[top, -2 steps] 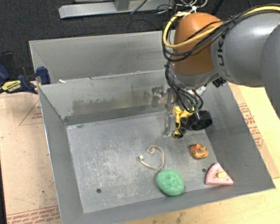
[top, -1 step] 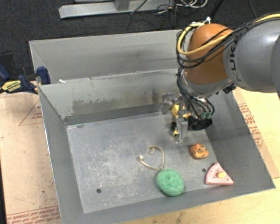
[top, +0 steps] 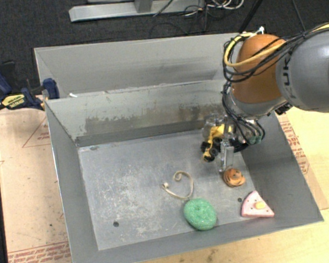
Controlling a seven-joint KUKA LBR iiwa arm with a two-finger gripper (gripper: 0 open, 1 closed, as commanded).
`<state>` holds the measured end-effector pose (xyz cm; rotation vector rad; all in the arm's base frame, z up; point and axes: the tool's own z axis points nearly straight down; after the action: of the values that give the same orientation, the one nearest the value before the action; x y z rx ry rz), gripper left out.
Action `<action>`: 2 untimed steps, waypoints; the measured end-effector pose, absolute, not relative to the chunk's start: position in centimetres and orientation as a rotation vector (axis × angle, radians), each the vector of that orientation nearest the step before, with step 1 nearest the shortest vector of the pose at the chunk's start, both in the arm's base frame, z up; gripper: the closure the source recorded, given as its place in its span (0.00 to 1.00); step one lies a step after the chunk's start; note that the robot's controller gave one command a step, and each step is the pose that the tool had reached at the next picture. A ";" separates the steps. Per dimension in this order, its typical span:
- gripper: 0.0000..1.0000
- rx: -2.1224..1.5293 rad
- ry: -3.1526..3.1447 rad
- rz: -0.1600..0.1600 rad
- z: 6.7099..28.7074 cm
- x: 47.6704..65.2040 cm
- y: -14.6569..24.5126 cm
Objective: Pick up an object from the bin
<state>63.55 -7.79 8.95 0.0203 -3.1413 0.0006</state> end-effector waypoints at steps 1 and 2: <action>0.00 -0.065 -3.144 -0.003 9.2 61.5 -7.9; 0.00 -0.295 -3.133 -0.004 8.0 63.0 -10.2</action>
Offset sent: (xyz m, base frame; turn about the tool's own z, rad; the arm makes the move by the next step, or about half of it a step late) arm 0.0030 -0.0372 -0.0169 0.2332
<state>62.96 -10.24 7.98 -0.2952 -3.1325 -0.0038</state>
